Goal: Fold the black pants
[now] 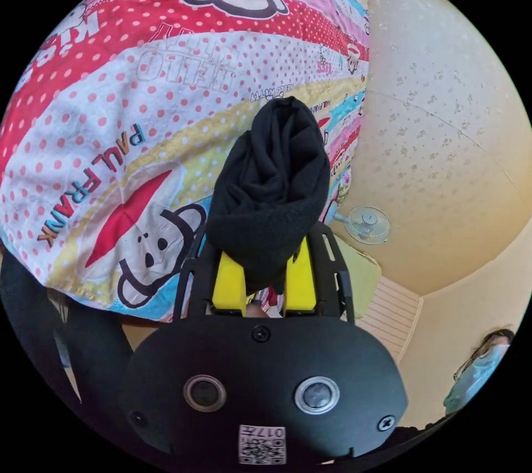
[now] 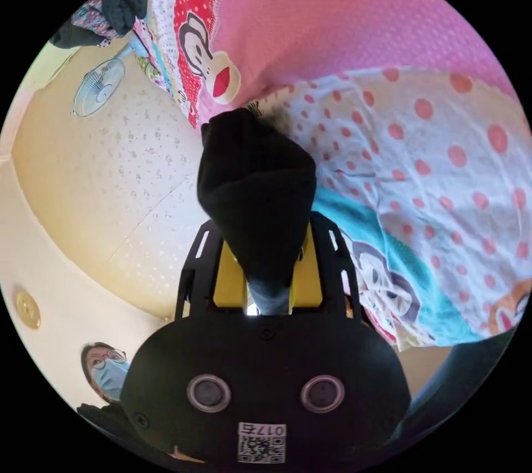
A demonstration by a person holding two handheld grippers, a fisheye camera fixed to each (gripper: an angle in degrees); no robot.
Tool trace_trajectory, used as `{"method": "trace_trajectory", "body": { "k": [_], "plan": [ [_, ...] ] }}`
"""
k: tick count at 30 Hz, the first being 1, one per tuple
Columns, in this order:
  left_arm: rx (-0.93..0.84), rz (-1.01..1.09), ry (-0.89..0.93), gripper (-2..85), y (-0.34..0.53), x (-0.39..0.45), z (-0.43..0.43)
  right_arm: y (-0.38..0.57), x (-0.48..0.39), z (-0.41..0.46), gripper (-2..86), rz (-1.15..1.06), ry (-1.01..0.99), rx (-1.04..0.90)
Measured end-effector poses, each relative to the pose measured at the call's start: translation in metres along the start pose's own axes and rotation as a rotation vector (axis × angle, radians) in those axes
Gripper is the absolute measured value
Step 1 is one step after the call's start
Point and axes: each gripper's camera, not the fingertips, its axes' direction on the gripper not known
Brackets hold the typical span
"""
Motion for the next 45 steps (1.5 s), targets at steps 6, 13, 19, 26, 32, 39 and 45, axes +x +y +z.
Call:
{"method": "trace_trajectory", "body": {
  "k": [6,13,19,26,32,39,45],
  "plan": [
    [-0.013,0.104,-0.094,10.6,0.057,0.094,-0.038,0.023,-0.052,-0.051,12.7,0.093,-0.027,-0.067],
    [-0.02,0.251,0.068,10.7,0.198,0.213,0.021,-0.037,-0.21,-0.137,12.2,-0.155,-0.064,-0.25],
    [-0.225,0.526,0.379,10.8,0.301,0.378,0.163,-0.103,-0.438,-0.234,12.4,-0.581,-0.217,-0.257],
    [-0.393,0.705,0.596,11.2,0.391,0.473,0.336,-0.187,-0.6,-0.356,12.7,-0.951,-0.183,-0.083],
    [-0.434,0.527,0.179,12.5,0.392,0.355,0.515,-0.376,-0.505,-0.415,12.7,-0.531,0.188,0.077],
    [-0.586,0.605,0.117,12.0,0.388,0.283,0.534,-0.415,-0.424,-0.437,13.1,-0.474,0.025,0.016],
    [-0.649,0.594,0.067,9.8,0.377,0.258,0.495,-0.38,-0.407,-0.442,13.0,-0.44,-0.043,0.075]
  ]
}}
